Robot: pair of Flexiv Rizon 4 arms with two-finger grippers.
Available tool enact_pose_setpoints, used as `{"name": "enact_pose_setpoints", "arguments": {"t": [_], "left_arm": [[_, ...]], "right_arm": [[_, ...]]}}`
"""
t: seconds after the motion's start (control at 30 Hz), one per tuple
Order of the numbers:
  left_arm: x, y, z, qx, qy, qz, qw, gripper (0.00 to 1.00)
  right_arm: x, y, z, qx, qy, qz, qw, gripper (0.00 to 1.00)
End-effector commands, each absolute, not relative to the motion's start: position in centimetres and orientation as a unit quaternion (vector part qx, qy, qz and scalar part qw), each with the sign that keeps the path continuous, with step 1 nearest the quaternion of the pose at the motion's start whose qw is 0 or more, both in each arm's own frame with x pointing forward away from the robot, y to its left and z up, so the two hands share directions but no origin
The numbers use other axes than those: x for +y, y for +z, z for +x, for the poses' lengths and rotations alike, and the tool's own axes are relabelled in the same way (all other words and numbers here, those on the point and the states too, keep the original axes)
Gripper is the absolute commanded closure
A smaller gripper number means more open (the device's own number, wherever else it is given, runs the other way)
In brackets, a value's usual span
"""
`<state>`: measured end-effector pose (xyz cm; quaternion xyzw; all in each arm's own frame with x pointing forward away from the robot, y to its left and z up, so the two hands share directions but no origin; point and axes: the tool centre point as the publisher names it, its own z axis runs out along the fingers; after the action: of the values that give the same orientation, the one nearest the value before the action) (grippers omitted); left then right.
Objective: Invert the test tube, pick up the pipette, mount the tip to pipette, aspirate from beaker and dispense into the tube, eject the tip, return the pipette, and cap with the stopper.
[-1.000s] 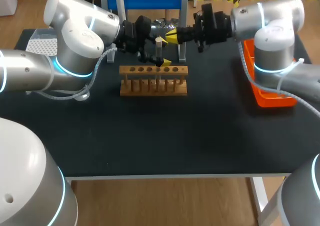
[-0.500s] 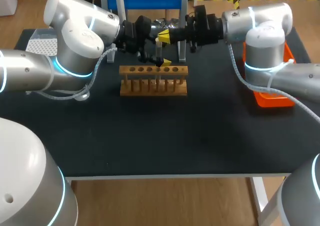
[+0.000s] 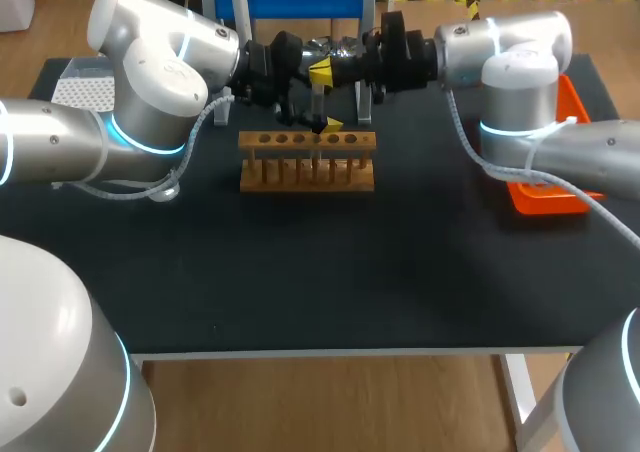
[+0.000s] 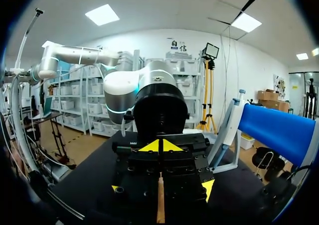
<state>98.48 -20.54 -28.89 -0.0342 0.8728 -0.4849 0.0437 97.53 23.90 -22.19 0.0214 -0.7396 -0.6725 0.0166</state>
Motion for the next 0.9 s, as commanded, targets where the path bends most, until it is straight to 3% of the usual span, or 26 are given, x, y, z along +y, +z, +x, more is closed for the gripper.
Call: {"name": "enact_pose_setpoints", "arguments": {"t": [0.03,0.57,0.9], "left_arm": [[-20.5,-28.9,98.5,0.873,-0.484,-0.034,0.043,0.00],[-20.5,-28.9,98.5,0.873,-0.484,-0.034,0.043,0.00],[-20.5,-28.9,98.5,0.873,-0.484,-0.034,0.043,0.00]], "right_arm": [[23.9,-22.8,97.9,-0.737,-0.676,0.020,0.022,1.00],[23.7,-24.4,97.9,-0.727,-0.685,0.002,0.039,1.00],[22.8,-21.6,97.5,-0.711,-0.703,0.015,0.023,1.00]]}}
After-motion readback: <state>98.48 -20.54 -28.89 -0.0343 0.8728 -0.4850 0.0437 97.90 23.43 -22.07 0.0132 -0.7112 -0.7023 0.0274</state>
